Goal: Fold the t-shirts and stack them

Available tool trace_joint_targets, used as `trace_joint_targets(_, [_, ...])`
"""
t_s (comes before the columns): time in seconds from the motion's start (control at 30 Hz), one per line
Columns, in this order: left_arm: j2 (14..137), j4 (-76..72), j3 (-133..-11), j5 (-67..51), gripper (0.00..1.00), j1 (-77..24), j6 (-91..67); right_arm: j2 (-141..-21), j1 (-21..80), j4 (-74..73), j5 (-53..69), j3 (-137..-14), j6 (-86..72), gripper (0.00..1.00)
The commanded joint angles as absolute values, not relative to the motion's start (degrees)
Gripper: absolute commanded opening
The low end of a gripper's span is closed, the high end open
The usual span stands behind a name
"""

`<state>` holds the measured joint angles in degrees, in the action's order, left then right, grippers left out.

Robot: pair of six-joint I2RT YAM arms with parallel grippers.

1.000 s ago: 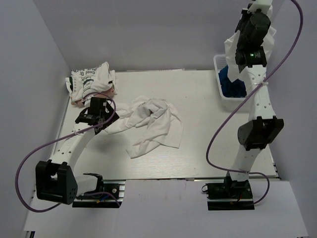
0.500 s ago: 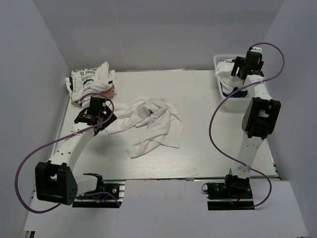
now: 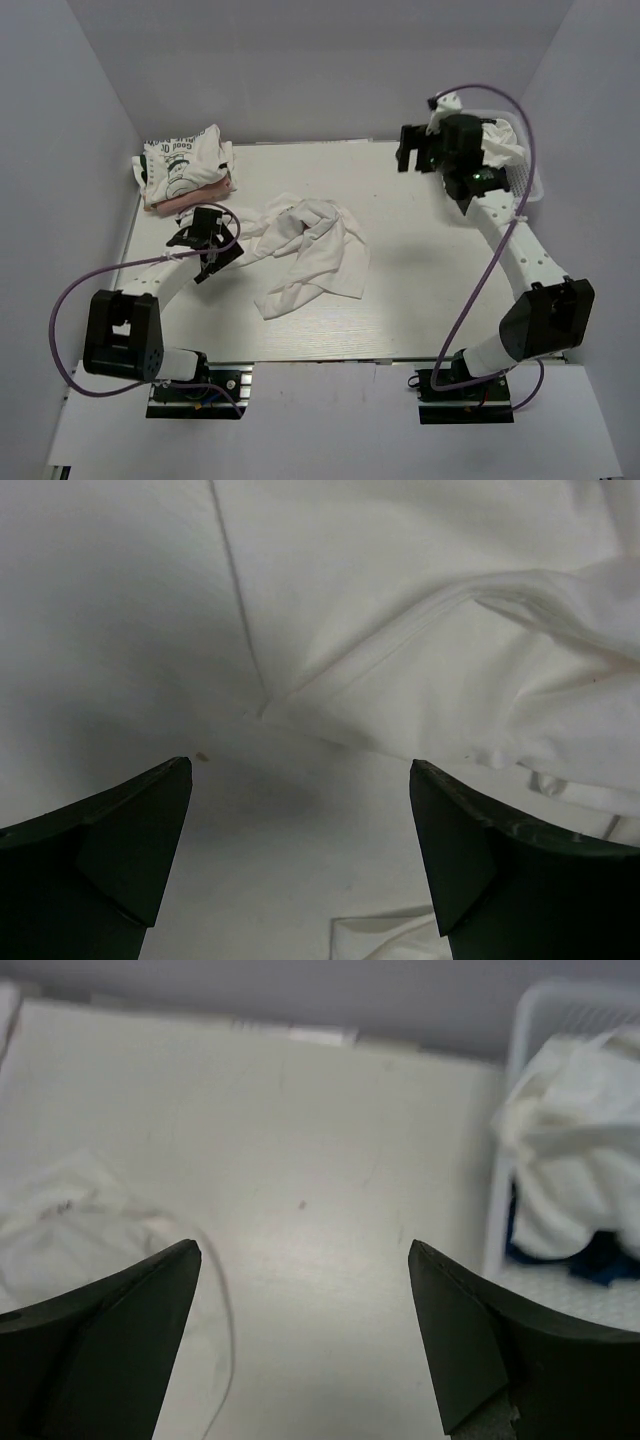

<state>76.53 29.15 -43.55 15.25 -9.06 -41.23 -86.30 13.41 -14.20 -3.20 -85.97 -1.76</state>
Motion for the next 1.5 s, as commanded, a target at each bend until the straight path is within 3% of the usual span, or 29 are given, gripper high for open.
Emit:
trace_joint_targets(0.0, [80.05,22.15,-43.42,13.10,1.00,-8.79,-38.94,-85.00,17.82,-17.40,-0.97,-76.57,-4.65,0.90])
trace_joint_targets(0.13, [85.86,20.66,-44.03,13.10,0.88,-8.79,-38.41,-82.01,21.96,-18.54,-0.88,-68.57,-8.16,0.90])
trace_joint_targets(0.33, [92.01,17.41,-45.97,14.06,0.59,-8.79,-38.41,-85.77,28.55,-16.44,0.98,-61.52,-7.30,0.90])
trace_joint_targets(0.43, [93.24,17.40,-47.63,14.06,0.31,-8.79,-39.02,-91.47,30.05,-14.35,-1.56,-61.87,-6.24,0.90])
trace_joint_targets(0.47, [93.25,16.62,-47.64,14.58,0.10,-8.79,-39.02,-92.54,30.67,-14.07,-2.36,-62.05,-5.72,0.90])
trace_joint_targets(0.5, [93.86,16.61,-48.33,14.59,0.00,-8.79,-39.02,-94.90,31.20,-13.80,-3.16,-62.40,-6.06,0.90])
trace_joint_targets(0.67, [91.42,15.31,-50.01,18.63,0.00,-9.31,-38.50,-102.39,31.55,-11.25,-10.28,-65.38,-8.16,0.90])
trace_joint_targets(0.73, [88.78,13.89,-49.48,19.33,0.00,-9.32,-37.01,-104.32,31.64,-8.71,-10.37,-65.74,-8.52,0.80])
trace_joint_targets(0.77, [85.99,13.19,-49.48,19.34,0.00,-9.32,-37.00,-104.67,31.47,-7.83,-10.11,-66.00,-9.40,0.71])
trace_joint_targets(0.8, [84.74,12.57,-49.48,20.03,0.00,-9.32,-36.39,-105.20,31.38,-5.65,-9.24,-65.92,-9.75,0.45])
trace_joint_targets(0.87, [81.58,12.04,-49.48,21.88,0.00,-9.32,-35.78,-106.08,31.46,-4.49,-9.58,-66.35,-10.54,0.06])
trace_joint_targets(0.9, [80.87,10.91,-50.00,22.67,0.00,-9.32,-35.77,-106.26,31.55,-1.52,-10.62,-66.10,-10.63,0.00])
trace_joint_targets(1.1, [77.53,13.53,-56.06,31.88,0.00,-9.40,-34.55,-102.23,31.37,-0.98,-16.76,-68.20,-8.53,0.00])
trace_joint_targets(1.47, [56.53,14.59,-69.87,28.57,0.00,-9.93,-25.84,-69.47,31.20,1.59,-29.01,-70.75,2.52,0.00])
